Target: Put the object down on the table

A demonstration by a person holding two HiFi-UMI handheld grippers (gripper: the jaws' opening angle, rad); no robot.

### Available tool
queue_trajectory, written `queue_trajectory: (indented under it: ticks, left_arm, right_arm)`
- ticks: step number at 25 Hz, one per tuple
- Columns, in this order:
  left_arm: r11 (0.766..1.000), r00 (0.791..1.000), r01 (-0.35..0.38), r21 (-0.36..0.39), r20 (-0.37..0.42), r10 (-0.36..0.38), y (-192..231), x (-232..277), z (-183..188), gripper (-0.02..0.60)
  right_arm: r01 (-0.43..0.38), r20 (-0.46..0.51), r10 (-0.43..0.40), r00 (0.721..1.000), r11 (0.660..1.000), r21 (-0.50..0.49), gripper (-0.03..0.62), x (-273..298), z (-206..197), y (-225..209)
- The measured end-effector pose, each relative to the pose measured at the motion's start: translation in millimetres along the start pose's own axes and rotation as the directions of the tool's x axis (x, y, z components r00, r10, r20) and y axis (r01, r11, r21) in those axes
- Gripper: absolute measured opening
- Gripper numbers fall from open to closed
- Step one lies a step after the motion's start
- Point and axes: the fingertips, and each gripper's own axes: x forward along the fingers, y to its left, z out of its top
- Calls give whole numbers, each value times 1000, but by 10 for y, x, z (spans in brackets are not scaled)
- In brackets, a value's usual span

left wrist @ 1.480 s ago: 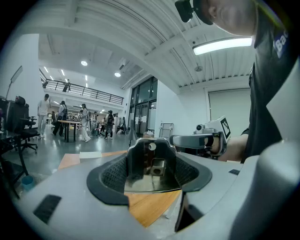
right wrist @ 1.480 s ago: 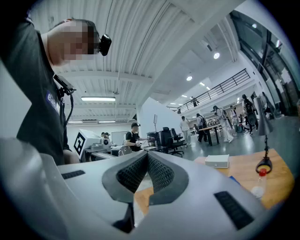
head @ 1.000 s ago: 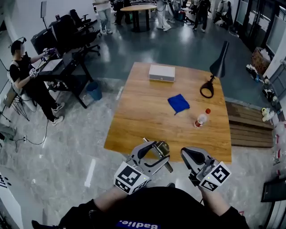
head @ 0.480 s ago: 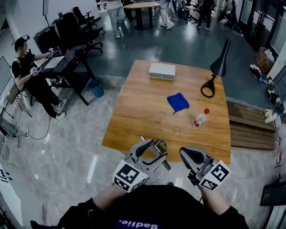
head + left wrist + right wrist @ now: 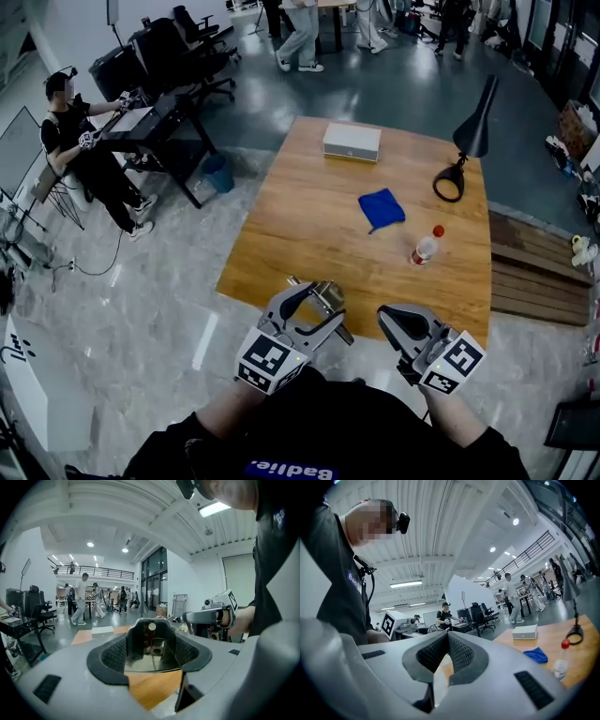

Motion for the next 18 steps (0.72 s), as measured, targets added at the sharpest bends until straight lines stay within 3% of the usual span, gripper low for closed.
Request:
queue_trajectory:
  ticks: [9, 18]
  left_arm:
    - [999, 999, 34, 8, -36, -34, 588, 244, -234, 298]
    - [991, 990, 131, 9, -47, -130, 1311, 435, -401, 298]
  right_arm:
    - [74, -32, -73, 997, 997, 12, 5, 392, -59, -303]
    - [176, -57, -176, 983, 984, -6, 5, 1073, -57, -517]
